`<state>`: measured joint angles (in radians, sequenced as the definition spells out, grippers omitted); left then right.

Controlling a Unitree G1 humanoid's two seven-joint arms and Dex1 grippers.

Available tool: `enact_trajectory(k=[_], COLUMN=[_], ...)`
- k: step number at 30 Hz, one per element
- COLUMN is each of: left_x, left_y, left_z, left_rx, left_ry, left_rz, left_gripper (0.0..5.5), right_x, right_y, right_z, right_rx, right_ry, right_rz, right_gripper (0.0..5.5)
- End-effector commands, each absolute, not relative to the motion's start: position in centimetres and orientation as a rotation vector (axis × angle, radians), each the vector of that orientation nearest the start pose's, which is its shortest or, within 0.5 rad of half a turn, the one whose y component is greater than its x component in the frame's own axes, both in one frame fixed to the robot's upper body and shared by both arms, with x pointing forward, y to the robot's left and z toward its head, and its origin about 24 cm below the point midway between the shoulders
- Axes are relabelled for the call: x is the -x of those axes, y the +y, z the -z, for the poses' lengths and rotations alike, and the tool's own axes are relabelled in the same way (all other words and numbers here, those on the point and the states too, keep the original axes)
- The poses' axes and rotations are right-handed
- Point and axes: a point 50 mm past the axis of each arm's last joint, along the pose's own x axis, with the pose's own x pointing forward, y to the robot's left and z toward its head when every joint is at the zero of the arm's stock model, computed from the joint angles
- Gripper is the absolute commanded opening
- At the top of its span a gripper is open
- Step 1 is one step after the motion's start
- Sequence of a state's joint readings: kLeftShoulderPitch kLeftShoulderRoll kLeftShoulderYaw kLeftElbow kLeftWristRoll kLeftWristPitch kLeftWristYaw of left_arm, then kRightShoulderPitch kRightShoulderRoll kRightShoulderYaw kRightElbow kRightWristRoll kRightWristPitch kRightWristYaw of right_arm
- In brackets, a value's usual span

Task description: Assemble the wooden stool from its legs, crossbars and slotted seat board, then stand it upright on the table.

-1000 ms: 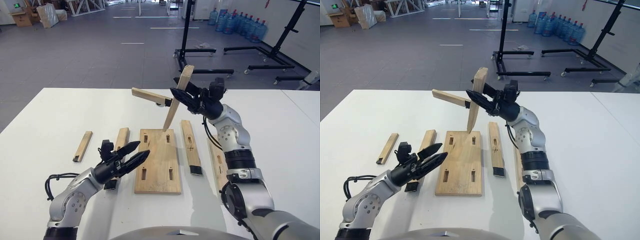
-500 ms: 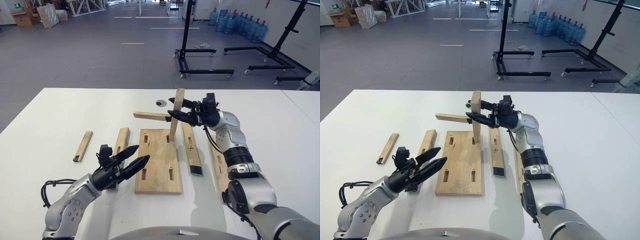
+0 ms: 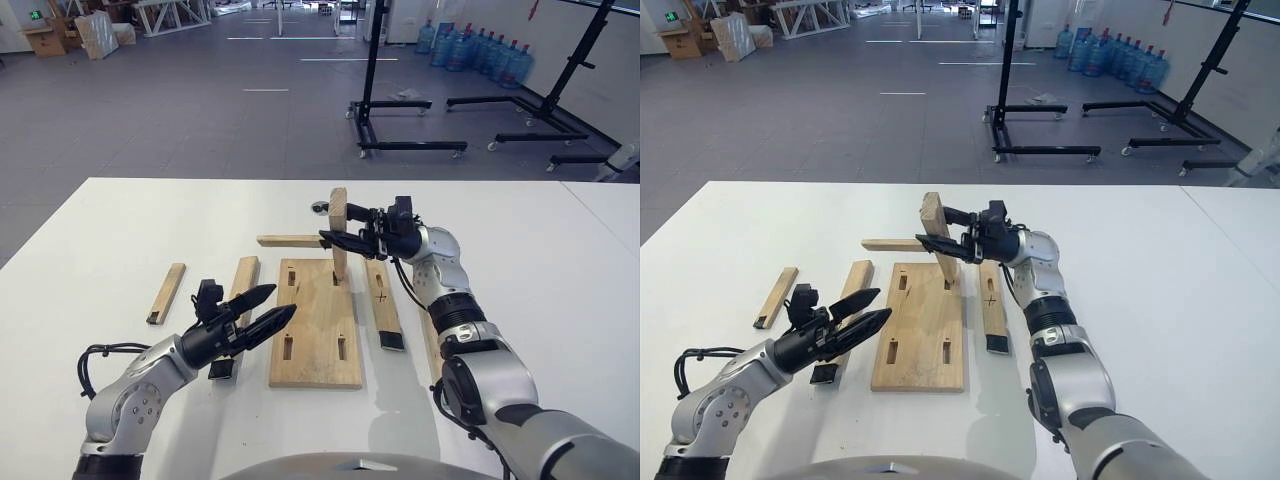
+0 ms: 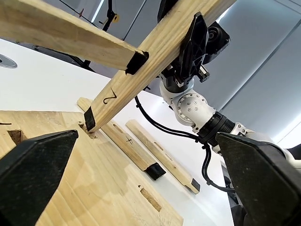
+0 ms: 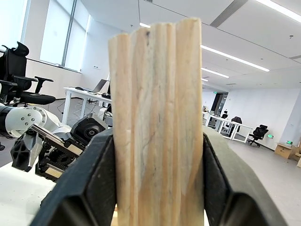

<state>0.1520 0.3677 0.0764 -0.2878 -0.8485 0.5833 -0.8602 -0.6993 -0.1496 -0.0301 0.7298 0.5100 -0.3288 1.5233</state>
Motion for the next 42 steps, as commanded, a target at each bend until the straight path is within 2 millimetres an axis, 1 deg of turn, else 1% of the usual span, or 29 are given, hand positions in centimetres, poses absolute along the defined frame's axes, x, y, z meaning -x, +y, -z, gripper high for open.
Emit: enact_trajectory(k=[1, 10, 17, 25, 31, 34, 39, 42], left_x=[-19.9, -19.8, -19.7, -19.8, -19.7, -19.7, -19.8, -19.7], left_y=[17.1, 16.8, 16.8, 16.9, 16.9, 16.8, 16.8, 16.9], left_z=[-6.6, -6.1, -5.8, -5.7, -5.6, -5.5, -5.5, -5.4], left_rx=[0.586, 0.59, 0.593, 0.591, 0.593, 0.594, 0.589, 0.59], left_ry=[0.227, 0.24, 0.248, 0.254, 0.258, 0.262, 0.261, 0.262], left_rz=[0.989, 0.99, 0.988, 0.989, 0.991, 0.991, 0.986, 0.982], left_gripper=[5.4, 5.4, 5.4, 5.4, 5.4, 5.4, 5.4, 5.4], right_x=[-32.5, -32.9, -32.7, -32.5, -32.1, -32.2, -32.7, -32.7], right_y=[-11.3, -11.5, -11.1, -10.5, -10.3, -10.5, -11.9, -12.5], right_z=[-11.3, -11.7, -11.5, -12.0, -12.1, -11.9, -10.6, -10.2], right_rx=[-0.049, -0.035, -0.054, -0.055, -0.091, -0.104, -0.236, -0.303], right_ry=[-0.418, -0.435, -0.436, -0.461, -0.467, -0.448, -0.34, -0.3], right_rz=[-1.492, -1.476, -1.492, -1.516, -1.536, -1.528, -1.465, -1.461], right_gripper=[2.08, 2.07, 2.07, 2.07, 2.07, 2.07, 2.07, 2.07])
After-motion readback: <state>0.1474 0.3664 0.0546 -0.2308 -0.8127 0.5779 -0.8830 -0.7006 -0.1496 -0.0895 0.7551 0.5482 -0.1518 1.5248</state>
